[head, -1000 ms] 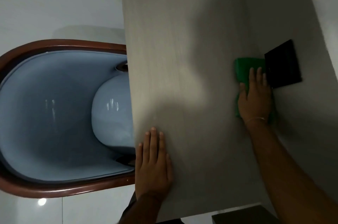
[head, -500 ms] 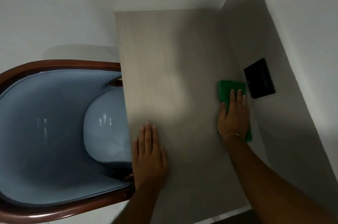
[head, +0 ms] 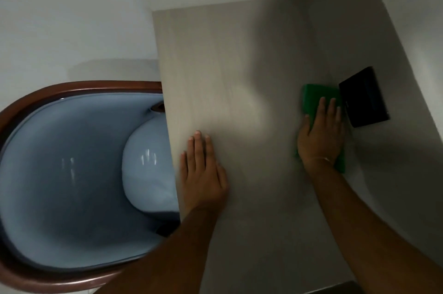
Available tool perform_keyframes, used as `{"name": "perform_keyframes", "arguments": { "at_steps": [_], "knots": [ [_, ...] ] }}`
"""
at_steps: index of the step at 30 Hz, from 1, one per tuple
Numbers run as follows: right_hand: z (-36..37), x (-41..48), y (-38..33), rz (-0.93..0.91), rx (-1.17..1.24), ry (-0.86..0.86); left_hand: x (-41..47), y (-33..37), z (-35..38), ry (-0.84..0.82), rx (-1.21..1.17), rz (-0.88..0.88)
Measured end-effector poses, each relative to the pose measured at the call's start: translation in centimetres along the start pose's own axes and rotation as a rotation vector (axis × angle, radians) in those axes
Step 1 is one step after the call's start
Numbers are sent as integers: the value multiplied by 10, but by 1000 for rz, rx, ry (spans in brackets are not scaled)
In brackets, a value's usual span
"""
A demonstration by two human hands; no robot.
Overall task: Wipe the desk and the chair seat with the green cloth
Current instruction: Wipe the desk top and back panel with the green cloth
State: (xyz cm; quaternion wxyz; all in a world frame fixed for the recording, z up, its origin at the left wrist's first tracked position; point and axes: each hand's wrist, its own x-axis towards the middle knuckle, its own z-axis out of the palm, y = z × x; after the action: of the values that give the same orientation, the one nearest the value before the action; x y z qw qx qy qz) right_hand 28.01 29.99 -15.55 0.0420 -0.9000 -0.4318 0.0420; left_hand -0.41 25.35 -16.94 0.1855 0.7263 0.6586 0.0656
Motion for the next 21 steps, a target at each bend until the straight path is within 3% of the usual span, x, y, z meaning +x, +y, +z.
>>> {"name": "perform_keyframes", "arguments": {
  "at_steps": [6, 14, 21],
  "knots": [
    [7, 54, -76, -75, 32, -1, 0, 0, 2, 14, -2, 7],
    [25, -46, -188, -686, 123, -79, 2, 2, 0, 35, 0, 6],
    [25, -32, -189, -783, 121, -123, 3, 4, -6, 21, 28, -11]
  ]
}}
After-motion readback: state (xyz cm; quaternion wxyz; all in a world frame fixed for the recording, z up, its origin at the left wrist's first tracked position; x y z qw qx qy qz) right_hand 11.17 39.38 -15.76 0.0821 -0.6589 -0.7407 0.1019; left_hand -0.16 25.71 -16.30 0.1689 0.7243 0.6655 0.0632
